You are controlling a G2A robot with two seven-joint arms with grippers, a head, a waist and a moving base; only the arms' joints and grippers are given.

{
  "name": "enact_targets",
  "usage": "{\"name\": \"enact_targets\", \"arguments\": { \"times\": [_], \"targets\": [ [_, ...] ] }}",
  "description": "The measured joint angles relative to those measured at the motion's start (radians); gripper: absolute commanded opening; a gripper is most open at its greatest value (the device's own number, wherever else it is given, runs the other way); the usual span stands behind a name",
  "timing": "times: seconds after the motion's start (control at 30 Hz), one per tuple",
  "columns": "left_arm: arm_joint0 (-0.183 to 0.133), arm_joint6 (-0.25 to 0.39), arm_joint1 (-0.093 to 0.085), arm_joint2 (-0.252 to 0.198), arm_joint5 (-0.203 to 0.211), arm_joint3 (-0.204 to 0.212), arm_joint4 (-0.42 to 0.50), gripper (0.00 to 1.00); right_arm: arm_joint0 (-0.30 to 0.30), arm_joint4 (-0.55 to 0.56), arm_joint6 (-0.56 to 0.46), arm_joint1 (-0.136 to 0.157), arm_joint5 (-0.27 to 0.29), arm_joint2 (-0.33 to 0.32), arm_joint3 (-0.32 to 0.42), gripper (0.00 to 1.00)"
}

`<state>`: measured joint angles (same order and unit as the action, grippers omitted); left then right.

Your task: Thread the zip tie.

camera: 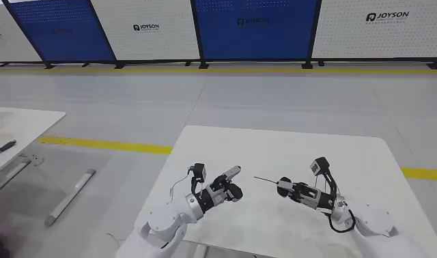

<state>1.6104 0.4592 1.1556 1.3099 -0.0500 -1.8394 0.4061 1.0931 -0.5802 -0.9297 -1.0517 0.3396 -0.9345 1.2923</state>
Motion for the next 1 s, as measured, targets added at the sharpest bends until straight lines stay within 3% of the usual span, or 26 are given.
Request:
{"name": "enact_targets", "arguments": {
  "times": [0.1,0.27,0.4,0.5,0.57,1.0],
  "targets": [
    [-0.001,0.001,0.000,-0.002,-0.002,0.003,0.000,1.00,0.001,0.000,0.001,0.000,0.000,0.000,0.001,0.00],
    [-0.025,0.023,0.001,-0.045,-0.023,0.057,-0.029,1.00,0.039,0.036,0.093,-0.010,0.000,-0.003,0.064,0.00],
    [-0.071,0.015,0.011,-0.114,-0.034,0.098,-0.028,1.00,0.056,0.057,0.132,-0.026,0.000,0.007,0.096,0.00],
    [-0.107,-0.005,0.021,-0.153,0.005,0.122,0.002,1.00,0.052,0.062,0.140,-0.037,0.000,0.016,0.082,0.00],
    [-0.111,-0.010,0.023,-0.159,0.026,0.126,0.013,1.00,0.051,0.062,0.140,-0.037,0.000,0.016,0.080,0.00],
    [-0.110,-0.010,0.023,-0.158,0.022,0.125,0.011,1.00,0.054,0.063,0.143,-0.037,-0.004,0.016,0.083,0.00]
  ]
}}
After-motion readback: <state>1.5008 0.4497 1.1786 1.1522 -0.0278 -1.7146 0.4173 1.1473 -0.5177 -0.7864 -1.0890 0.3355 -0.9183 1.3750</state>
